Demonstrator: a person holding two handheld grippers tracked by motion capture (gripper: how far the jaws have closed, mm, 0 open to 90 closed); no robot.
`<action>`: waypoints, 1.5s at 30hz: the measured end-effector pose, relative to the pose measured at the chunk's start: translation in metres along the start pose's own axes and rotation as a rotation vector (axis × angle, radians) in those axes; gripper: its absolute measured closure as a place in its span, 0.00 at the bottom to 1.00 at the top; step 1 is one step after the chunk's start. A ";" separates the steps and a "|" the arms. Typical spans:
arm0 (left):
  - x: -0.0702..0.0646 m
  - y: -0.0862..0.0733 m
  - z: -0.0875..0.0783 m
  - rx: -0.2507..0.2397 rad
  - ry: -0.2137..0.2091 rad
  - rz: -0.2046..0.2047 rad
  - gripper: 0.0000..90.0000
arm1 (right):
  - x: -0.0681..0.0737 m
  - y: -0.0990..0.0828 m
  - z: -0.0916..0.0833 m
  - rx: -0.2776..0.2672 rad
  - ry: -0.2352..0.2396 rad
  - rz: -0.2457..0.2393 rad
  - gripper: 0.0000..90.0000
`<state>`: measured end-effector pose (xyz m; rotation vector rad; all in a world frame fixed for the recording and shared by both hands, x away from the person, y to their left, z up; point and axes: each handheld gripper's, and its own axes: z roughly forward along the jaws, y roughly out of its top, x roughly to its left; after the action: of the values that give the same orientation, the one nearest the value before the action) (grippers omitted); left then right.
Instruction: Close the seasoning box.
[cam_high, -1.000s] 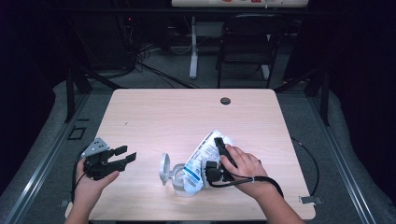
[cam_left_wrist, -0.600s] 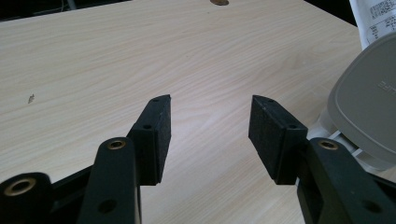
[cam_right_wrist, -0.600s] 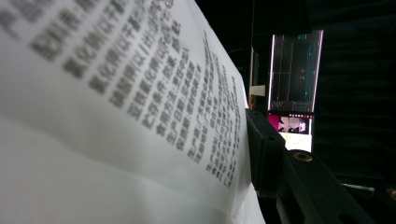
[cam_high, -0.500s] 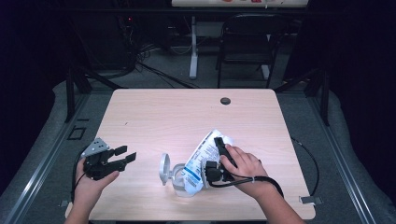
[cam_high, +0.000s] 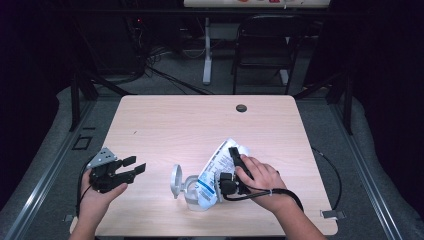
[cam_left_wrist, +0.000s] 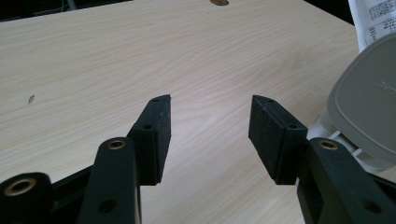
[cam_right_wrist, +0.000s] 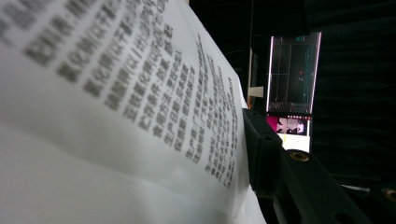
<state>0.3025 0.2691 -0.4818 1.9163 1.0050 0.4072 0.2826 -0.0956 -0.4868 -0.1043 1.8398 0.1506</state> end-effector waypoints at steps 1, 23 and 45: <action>0.000 0.000 0.000 -0.003 -0.002 -0.001 0.55 | 0.000 0.000 -0.001 0.007 0.002 0.000 0.74; 0.000 0.000 0.000 -0.004 -0.003 -0.001 0.55 | -0.003 0.002 -0.002 0.000 -0.011 -0.012 0.75; 0.000 0.000 0.000 -0.004 0.000 -0.001 0.55 | -0.008 0.004 -0.005 -0.004 -0.030 -0.026 0.76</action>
<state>0.3024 0.2692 -0.4816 1.9126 1.0043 0.4085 0.2794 -0.0928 -0.4781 -0.1282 1.8073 0.1365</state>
